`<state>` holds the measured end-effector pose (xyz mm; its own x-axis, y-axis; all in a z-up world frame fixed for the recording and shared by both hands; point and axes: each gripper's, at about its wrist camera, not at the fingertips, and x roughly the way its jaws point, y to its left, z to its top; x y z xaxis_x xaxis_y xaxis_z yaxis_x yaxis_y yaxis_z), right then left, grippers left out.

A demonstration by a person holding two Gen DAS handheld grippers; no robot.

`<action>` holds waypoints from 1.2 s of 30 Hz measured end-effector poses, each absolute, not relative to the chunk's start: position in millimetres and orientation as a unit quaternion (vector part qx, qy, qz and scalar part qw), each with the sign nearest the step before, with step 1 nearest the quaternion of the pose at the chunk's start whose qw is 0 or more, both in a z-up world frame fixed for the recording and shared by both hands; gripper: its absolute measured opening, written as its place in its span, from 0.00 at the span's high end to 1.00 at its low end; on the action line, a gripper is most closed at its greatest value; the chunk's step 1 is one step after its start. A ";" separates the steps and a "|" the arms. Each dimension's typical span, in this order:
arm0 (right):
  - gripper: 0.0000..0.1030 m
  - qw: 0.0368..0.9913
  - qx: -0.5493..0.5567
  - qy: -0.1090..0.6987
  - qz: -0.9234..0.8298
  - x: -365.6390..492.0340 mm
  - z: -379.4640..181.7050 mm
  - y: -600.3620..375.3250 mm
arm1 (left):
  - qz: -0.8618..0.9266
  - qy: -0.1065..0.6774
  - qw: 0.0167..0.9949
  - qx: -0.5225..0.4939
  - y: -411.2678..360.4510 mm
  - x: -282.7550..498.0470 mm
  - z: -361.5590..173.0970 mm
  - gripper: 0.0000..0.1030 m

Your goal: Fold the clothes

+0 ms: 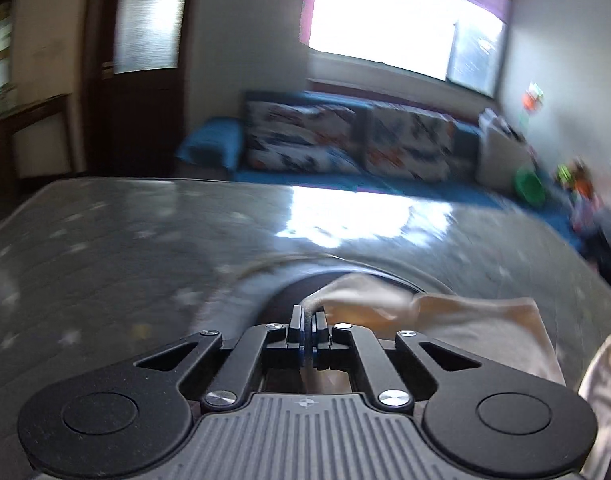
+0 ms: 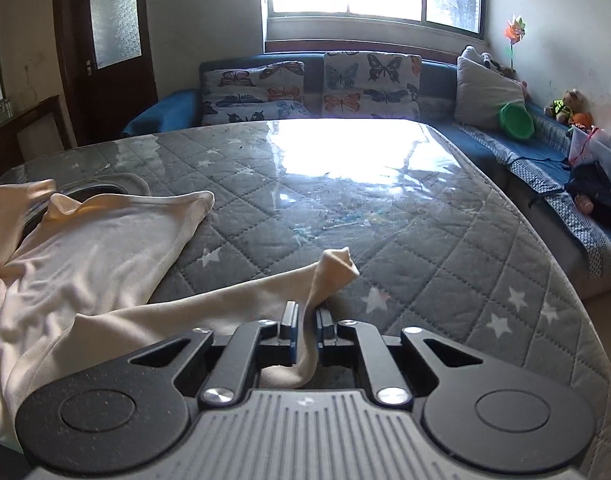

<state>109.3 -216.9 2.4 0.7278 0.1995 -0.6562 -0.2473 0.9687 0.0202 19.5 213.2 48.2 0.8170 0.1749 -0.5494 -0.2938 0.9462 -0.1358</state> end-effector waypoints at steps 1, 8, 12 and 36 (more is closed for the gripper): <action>0.89 0.929 -0.033 0.349 0.120 107.8 1.4 -217.1 | 0.138 0.269 0.946 -0.119 221.0 8.6 50.2 0.97; 0.78 0.928 -0.035 0.350 0.122 105.9 -0.1 -213.9 | 0.237 0.269 0.918 -0.170 267.7 -62.0 34.0 0.97; 0.67 0.925 -0.039 0.358 0.122 104.9 -2.5 -211.5 | 0.263 0.288 0.903 -0.180 278.2 -84.8 18.6 0.96; 0.65 0.925 0.009 0.375 0.065 133.0 -12.3 -258.0 | 0.227 0.292 0.918 -0.146 250.8 -131.9 36.3 0.62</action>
